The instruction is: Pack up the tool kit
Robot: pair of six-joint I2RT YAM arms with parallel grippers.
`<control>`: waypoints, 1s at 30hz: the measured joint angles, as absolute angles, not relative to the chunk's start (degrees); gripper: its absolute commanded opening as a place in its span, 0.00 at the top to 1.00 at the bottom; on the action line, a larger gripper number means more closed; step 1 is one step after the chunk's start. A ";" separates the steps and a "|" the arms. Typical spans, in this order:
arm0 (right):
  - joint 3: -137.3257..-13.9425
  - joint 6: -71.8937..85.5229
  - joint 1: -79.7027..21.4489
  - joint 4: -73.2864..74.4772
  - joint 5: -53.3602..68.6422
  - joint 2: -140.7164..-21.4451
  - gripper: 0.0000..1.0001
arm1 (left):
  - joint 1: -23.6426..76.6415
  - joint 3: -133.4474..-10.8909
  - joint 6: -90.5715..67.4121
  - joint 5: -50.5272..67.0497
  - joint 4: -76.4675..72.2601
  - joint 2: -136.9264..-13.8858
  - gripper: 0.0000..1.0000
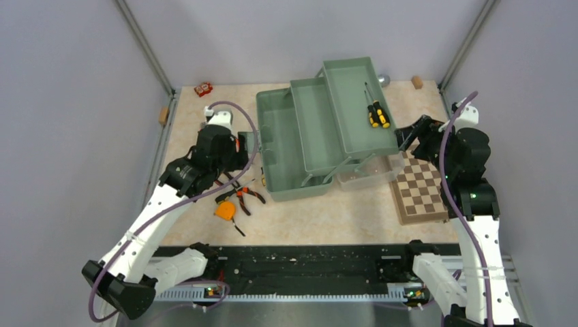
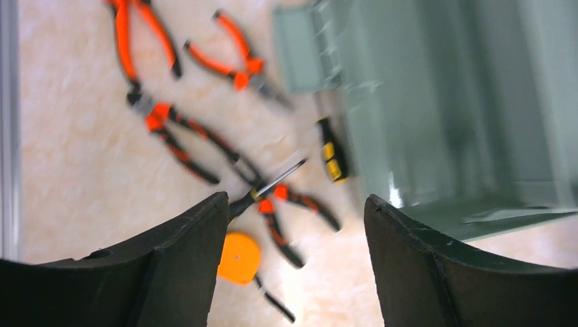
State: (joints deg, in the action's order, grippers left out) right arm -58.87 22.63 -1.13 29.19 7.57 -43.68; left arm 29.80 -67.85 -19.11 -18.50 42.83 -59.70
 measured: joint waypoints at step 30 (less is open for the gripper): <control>-58.87 22.70 -1.13 28.64 7.55 -42.72 0.22 | 11.31 -47.55 -23.33 -7.57 37.10 -80.27 0.31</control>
